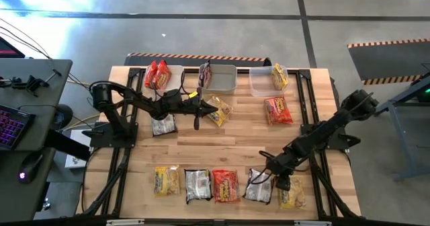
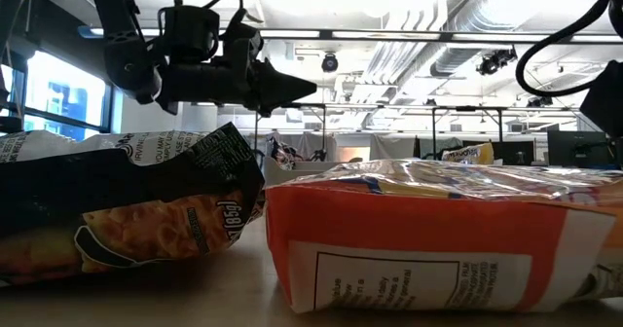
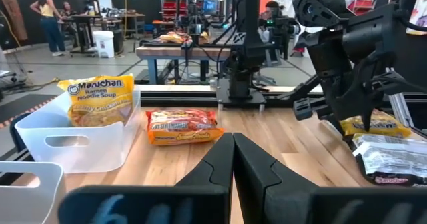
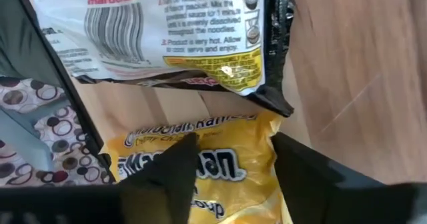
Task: Sort Maruchan noodles
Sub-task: Put the yellow noodle pack into the transparent bin
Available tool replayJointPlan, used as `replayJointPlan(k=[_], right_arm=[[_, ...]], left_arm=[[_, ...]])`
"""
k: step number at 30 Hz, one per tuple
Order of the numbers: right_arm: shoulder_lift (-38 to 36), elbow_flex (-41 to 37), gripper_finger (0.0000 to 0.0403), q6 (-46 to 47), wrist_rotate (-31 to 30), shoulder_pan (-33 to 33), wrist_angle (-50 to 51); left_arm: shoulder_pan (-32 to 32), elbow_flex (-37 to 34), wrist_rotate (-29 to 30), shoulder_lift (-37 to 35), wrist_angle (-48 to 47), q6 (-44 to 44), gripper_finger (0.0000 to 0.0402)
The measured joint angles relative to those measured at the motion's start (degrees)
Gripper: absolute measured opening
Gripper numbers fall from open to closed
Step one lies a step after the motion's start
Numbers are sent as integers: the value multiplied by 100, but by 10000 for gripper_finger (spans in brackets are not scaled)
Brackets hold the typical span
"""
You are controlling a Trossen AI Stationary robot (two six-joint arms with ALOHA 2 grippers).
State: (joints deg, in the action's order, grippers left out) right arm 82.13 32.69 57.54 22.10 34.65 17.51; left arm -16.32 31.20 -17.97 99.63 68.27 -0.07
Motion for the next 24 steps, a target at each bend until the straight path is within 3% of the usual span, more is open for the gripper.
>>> replayJointPlan(k=[10,17,24], right_arm=[[-4,28,9,138,37,-83,39],[-314,302,2,44,-324,-318,610],[-1078,509,0,117,-1669,-468,1882]], left_arm=[[0,0,-4,0,0,0,0],[-2,0,-8,0,7,54,0],[0,0,-12,0,11,325,0]])
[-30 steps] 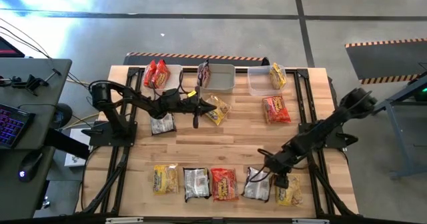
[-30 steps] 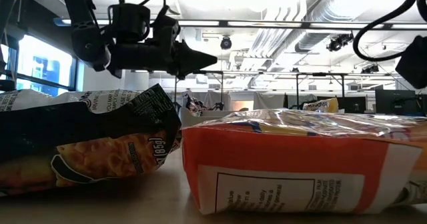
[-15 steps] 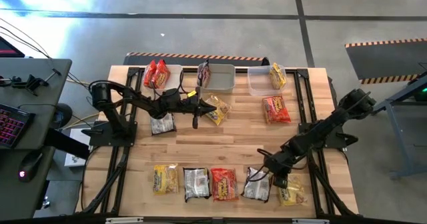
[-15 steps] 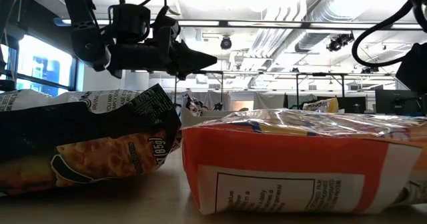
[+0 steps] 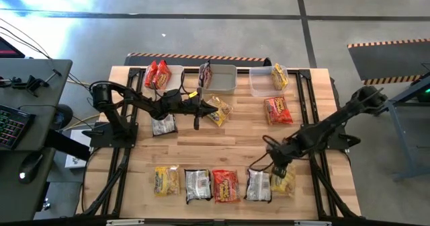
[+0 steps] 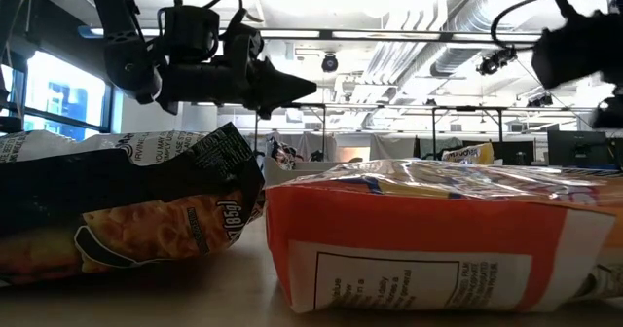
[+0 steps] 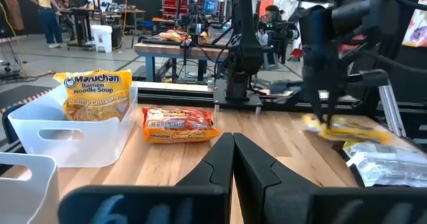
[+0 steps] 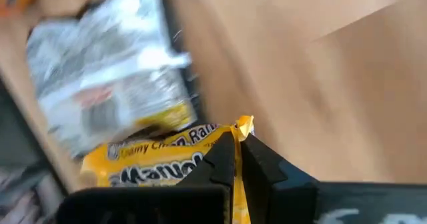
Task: Sort Maruchan noodles
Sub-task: Put the yellow noodle pack into the transparent bin
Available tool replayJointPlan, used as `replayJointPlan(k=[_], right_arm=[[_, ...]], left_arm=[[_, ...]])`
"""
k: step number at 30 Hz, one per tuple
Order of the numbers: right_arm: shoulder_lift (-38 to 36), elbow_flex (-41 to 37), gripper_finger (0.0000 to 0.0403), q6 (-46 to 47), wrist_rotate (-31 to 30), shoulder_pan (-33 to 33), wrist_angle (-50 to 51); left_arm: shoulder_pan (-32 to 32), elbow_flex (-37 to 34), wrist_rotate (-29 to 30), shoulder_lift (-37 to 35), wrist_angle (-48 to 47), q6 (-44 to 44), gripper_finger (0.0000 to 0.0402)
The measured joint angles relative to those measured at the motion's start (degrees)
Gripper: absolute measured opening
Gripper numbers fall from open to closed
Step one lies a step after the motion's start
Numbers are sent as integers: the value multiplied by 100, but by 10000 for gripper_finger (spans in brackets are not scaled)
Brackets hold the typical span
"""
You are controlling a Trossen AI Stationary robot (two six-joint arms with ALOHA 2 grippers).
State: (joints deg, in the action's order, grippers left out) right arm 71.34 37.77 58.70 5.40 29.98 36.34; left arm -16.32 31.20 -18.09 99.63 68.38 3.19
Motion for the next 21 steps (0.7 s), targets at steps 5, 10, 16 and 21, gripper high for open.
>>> replayJointPlan(k=[5,10,16,21], right_arm=[[-540,5,0,333,-1459,0,485],[-779,5,0,896,-3218,-64,519],[-641,-1,0,1253,-4738,-399,171],[-484,-4,0,1190,-5699,-832,-352]], left_arm=[[12,0,-1,0,-4,564,1],[182,0,0,0,-239,727,10],[475,0,77,0,-560,944,46],[685,2,367,0,-681,1167,82]])
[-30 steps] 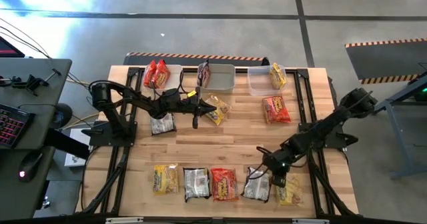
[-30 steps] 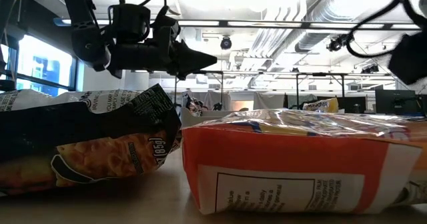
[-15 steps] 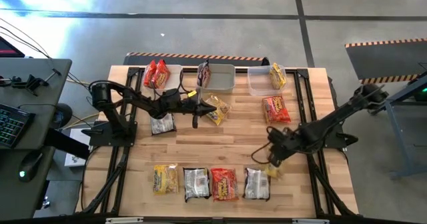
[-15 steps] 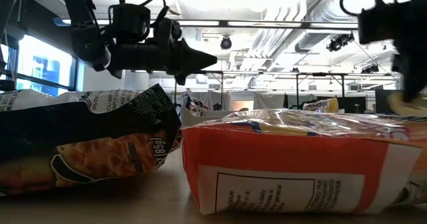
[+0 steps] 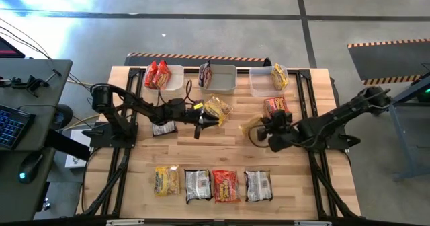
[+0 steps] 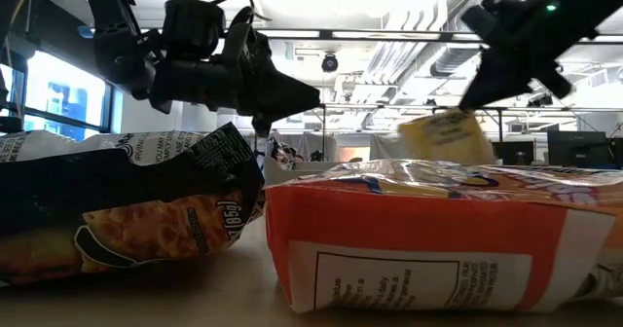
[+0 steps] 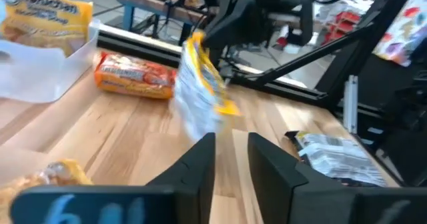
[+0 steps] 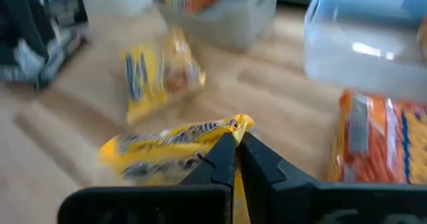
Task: Sort Maruchan noodles
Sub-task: Put the yellow noodle pack into the transparent bin
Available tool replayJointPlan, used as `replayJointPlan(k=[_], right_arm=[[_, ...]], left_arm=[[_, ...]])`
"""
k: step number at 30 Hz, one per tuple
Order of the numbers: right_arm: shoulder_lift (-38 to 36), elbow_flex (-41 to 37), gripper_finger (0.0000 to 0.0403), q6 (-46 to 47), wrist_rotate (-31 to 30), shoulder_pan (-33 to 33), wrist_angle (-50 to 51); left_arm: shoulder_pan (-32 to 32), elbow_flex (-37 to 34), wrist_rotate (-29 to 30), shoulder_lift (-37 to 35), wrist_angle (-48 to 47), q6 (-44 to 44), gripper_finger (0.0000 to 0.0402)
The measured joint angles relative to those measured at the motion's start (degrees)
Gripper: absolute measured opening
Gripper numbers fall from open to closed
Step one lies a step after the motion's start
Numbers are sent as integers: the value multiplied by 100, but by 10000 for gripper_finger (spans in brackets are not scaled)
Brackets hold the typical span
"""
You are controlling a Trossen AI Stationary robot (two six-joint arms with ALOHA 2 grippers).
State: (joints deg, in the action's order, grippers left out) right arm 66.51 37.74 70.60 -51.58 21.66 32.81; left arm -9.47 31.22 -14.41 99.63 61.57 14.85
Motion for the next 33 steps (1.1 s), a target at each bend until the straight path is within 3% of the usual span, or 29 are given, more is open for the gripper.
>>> replayJointPlan(k=[8,18,24,29,33], right_arm=[[266,-2,0,-1290,-9,-417,-1311],[617,-7,0,-2001,338,-601,-1765],[774,-9,9,-2494,1112,-1021,-1787],[1085,-9,33,-3278,1953,-1732,-1828],[1453,-9,31,-3891,2215,-2347,-2105]], left_arm=[[139,157,665,0,-503,-54,146],[209,861,924,0,-1673,-1074,199],[194,890,940,0,-1687,-1211,180],[196,890,937,46,-1678,-1213,135],[200,887,935,190,-1665,-1203,92]])
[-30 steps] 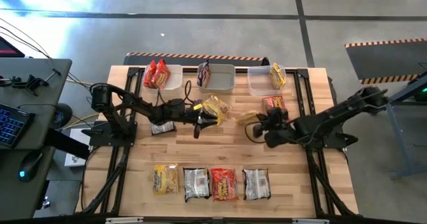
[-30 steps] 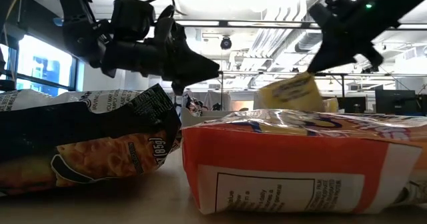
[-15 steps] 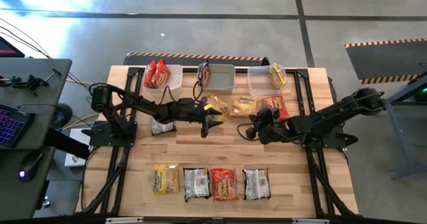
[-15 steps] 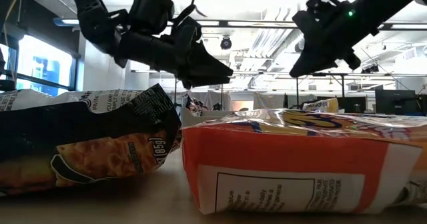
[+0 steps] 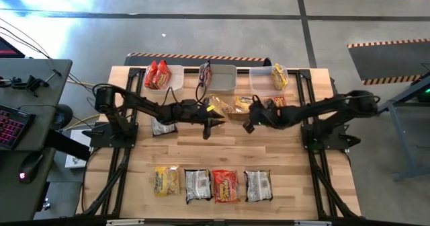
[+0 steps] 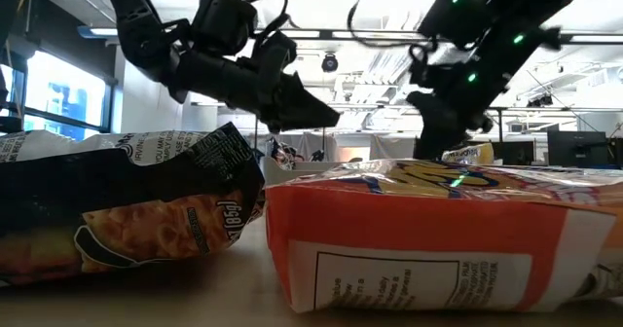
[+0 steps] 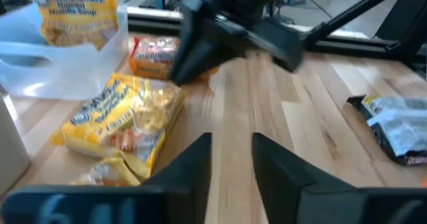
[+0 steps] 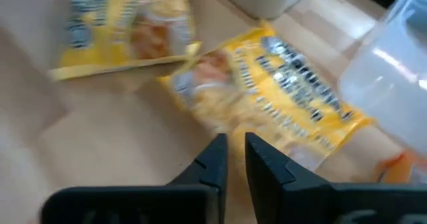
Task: Sort Maruchan noodles
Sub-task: Put the yellow noodle pack into the transparent bin
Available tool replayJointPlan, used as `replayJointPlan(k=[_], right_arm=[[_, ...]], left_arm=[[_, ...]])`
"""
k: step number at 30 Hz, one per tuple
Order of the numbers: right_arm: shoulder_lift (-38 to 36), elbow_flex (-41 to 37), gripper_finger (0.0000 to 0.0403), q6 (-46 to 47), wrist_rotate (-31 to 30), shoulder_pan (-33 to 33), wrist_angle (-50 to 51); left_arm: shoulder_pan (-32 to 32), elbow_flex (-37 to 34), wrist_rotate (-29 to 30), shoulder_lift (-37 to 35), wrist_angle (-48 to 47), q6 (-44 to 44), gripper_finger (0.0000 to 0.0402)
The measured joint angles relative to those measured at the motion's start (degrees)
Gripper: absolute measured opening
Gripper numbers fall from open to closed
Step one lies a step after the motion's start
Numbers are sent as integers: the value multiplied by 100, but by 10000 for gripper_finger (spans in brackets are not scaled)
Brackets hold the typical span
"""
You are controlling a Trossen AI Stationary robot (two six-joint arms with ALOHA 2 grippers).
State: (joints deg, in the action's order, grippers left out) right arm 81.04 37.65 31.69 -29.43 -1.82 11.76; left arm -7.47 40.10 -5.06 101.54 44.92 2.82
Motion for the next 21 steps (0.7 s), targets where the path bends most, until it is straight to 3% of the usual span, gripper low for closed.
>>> replayJointPlan(k=[4,10,16,21], right_arm=[[281,0,6,-396,138,-423,-377],[637,0,2,-480,513,-747,-396],[725,21,1,-289,944,-642,-538],[628,20,0,127,1870,-333,-706]], left_arm=[[5,-7,-12,196,21,163,48],[10,-2,127,457,325,605,3],[5,-2,304,468,148,772,30],[-3,-3,302,459,143,825,55]])
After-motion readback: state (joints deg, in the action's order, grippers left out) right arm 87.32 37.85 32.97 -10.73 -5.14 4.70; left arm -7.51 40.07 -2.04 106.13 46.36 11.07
